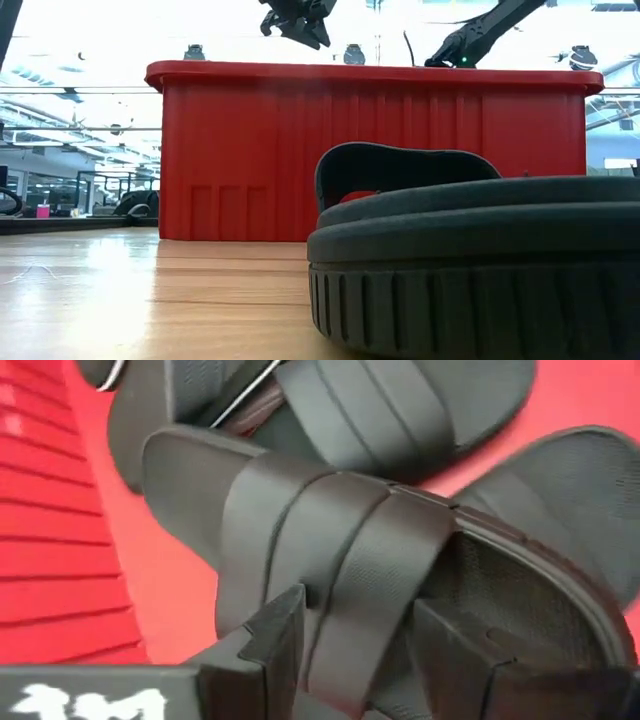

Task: Pick and place slides into bin
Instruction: Put the black slide into the red bin

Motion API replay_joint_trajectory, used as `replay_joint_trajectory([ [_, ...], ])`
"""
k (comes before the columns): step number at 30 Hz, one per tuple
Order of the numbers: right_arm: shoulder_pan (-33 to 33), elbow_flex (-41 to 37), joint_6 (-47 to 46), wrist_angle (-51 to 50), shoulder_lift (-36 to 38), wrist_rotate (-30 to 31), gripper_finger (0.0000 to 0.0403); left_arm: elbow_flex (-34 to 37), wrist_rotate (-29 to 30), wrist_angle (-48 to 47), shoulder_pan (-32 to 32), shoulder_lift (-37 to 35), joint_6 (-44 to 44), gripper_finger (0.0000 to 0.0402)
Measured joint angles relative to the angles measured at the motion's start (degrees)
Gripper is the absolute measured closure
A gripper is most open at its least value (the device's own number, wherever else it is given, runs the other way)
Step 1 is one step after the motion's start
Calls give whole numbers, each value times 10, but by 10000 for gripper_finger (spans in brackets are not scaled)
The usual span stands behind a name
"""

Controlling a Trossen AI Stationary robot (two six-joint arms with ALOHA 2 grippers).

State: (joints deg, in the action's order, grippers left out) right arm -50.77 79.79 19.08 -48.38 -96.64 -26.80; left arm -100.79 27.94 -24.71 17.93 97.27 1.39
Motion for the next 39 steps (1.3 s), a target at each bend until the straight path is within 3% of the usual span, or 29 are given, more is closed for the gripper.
replay_joint_trajectory([
  [7,0,-9,42,2,0,-3,270,0,0,-3,0,0,11,275],
  [15,0,-9,53,12,0,-4,390,0,0,-4,0,0,12,275],
  [21,2,-10,88,12,36,-7,399,0,0,-5,0,0,12,275],
  [30,3,-10,118,1,160,2,401,0,0,-7,0,0,11,275],
  [39,4,-10,154,-113,244,98,402,0,0,-8,0,0,7,275],
])
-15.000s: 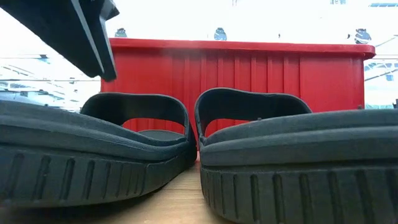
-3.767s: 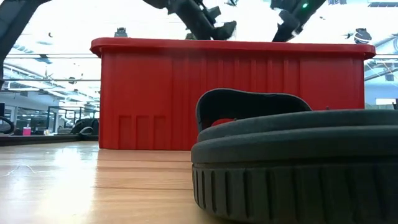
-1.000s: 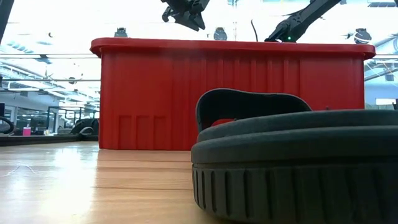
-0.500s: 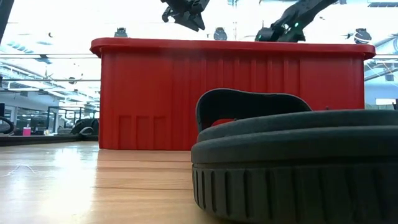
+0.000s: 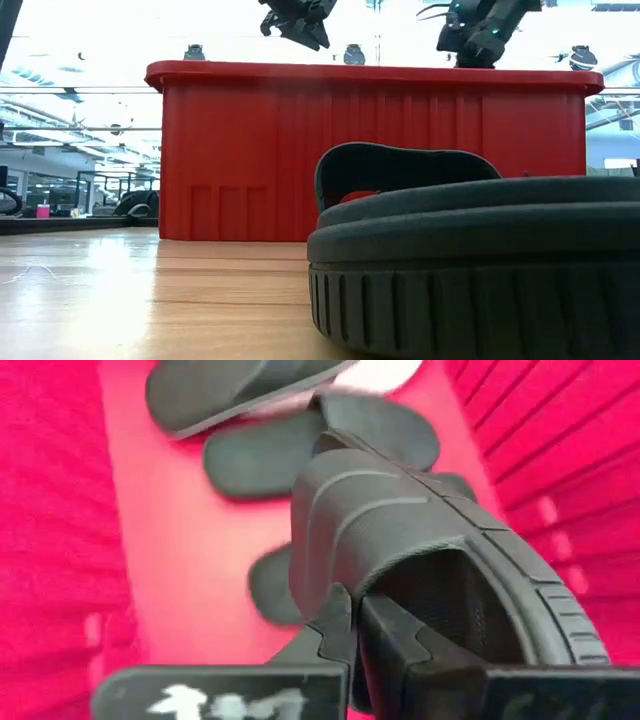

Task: Pick and place slides into bin
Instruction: Put the black slide into the red bin

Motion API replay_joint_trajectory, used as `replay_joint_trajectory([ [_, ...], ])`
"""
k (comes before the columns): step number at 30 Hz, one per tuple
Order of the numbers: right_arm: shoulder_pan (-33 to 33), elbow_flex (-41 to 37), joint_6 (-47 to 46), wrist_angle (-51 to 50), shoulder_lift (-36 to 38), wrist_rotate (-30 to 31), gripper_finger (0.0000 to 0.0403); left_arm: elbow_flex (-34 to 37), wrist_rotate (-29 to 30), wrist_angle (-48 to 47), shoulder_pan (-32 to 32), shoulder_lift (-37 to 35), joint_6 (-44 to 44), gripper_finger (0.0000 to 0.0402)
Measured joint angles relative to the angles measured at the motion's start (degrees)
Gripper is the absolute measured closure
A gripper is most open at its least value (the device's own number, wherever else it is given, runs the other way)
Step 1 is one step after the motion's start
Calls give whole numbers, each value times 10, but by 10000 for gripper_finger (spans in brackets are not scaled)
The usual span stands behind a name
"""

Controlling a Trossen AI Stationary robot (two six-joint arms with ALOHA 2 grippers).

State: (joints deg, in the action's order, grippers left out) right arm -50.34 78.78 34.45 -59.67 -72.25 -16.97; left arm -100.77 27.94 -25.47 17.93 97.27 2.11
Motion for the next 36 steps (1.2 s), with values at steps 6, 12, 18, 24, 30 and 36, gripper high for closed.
replay_joint_trajectory([
  [6,17,0,20,-55,14,-12,402,0,0,0,0,0,-5,275],
  [12,36,19,47,-103,27,-11,402,0,0,0,0,0,-8,275],
  [18,54,87,55,-195,31,-13,403,0,0,0,0,0,-9,275],
  [24,73,97,34,-232,17,-12,403,0,-22,0,1,2,-9,275],
  [30,104,97,28,-251,-45,7,403,0,-58,4,3,12,-9,275],
  [36,127,140,-8,-301,-125,90,403,0,-60,2,4,19,-11,275],
])
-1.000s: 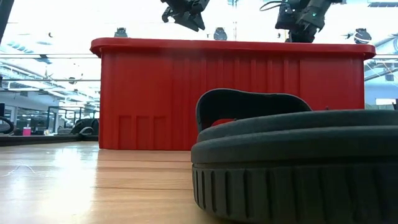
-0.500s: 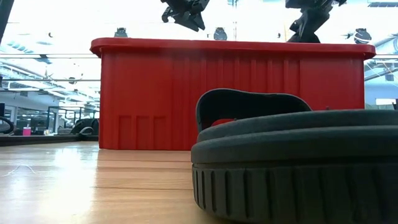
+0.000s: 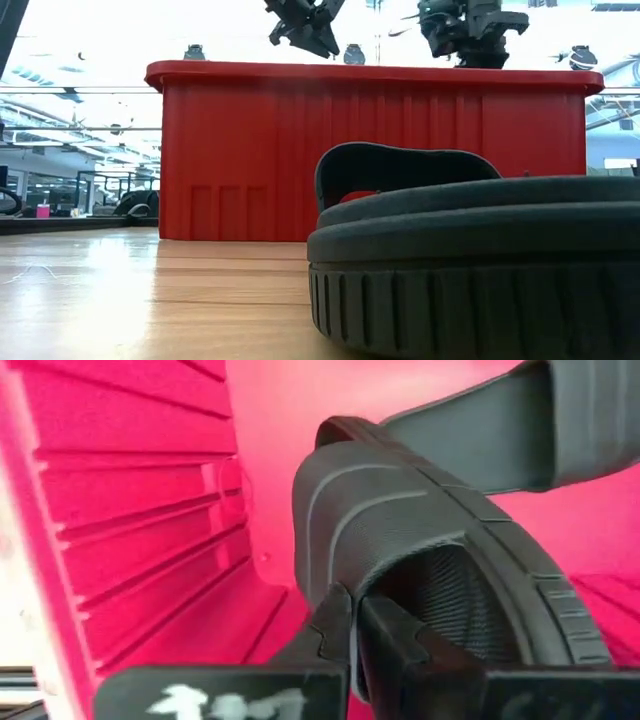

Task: Pick and place slides into bin
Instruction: Put the black slide into the red bin

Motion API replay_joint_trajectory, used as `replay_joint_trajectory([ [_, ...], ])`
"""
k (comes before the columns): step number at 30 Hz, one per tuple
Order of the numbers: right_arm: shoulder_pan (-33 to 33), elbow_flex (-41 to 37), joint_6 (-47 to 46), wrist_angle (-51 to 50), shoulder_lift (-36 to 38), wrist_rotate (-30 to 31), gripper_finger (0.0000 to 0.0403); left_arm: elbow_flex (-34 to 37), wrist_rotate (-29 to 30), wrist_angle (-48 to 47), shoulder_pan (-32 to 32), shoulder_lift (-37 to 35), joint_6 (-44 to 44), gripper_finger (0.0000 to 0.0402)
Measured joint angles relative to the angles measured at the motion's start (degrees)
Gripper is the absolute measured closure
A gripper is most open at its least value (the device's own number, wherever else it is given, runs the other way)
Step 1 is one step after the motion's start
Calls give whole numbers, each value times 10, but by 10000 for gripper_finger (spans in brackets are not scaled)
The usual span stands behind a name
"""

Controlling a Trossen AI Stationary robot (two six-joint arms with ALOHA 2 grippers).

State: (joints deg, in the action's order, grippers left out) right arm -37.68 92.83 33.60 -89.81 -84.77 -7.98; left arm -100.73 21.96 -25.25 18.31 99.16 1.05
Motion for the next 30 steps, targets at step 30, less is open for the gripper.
replay_joint_trajectory([
  [30,-28,88,152,187,-196,108,403,0,0,-3,0,1,16,275],
])
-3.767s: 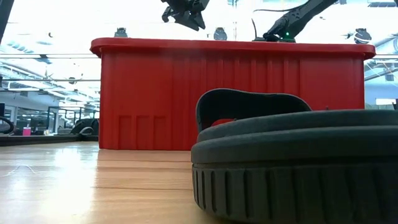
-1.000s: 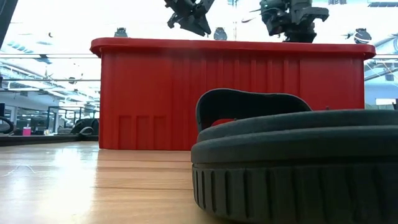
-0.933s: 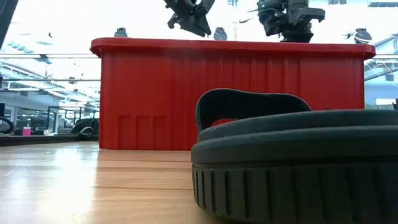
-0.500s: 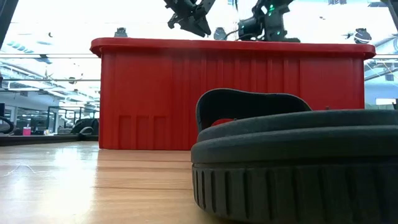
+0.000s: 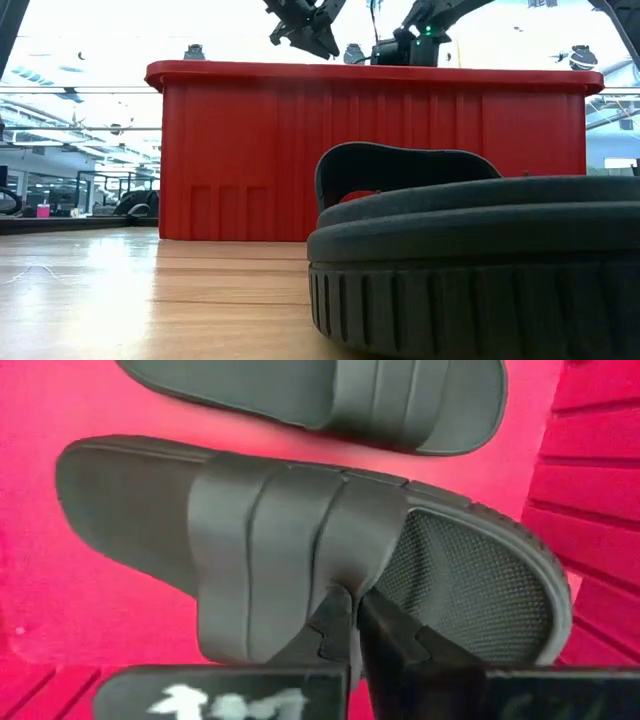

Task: Pick and place slides into bin
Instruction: Put the black slide into the red bin

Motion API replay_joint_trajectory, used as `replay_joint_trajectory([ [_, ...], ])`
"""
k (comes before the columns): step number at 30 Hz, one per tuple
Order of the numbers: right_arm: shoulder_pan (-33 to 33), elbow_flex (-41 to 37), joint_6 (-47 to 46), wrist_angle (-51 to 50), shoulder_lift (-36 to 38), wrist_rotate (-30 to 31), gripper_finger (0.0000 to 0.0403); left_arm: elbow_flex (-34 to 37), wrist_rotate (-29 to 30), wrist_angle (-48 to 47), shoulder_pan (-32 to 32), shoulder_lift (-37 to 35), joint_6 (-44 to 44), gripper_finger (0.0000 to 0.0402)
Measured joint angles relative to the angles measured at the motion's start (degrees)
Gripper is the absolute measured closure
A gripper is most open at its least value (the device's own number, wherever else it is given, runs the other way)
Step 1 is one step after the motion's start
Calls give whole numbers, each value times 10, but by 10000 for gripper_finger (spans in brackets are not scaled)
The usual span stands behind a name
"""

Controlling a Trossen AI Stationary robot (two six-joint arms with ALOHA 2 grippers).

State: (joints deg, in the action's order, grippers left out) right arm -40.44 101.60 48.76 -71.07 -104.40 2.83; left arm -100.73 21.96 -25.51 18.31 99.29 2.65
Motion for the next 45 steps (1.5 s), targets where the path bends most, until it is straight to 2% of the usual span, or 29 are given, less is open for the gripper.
replay_joint_trajectory([
  [13,-16,0,18,8,-12,4,401,0,0,0,0,0,-1,275],
  [21,-18,0,-3,18,-12,86,383,0,0,0,0,0,-4,275],
  [35,-12,0,2,63,-9,101,344,-1,0,0,0,0,-4,275],
  [38,1,0,-4,64,10,125,335,-1,1,0,0,0,-3,275],
  [45,29,0,-57,66,100,122,337,-1,2,-10,-3,-7,9,275],
])
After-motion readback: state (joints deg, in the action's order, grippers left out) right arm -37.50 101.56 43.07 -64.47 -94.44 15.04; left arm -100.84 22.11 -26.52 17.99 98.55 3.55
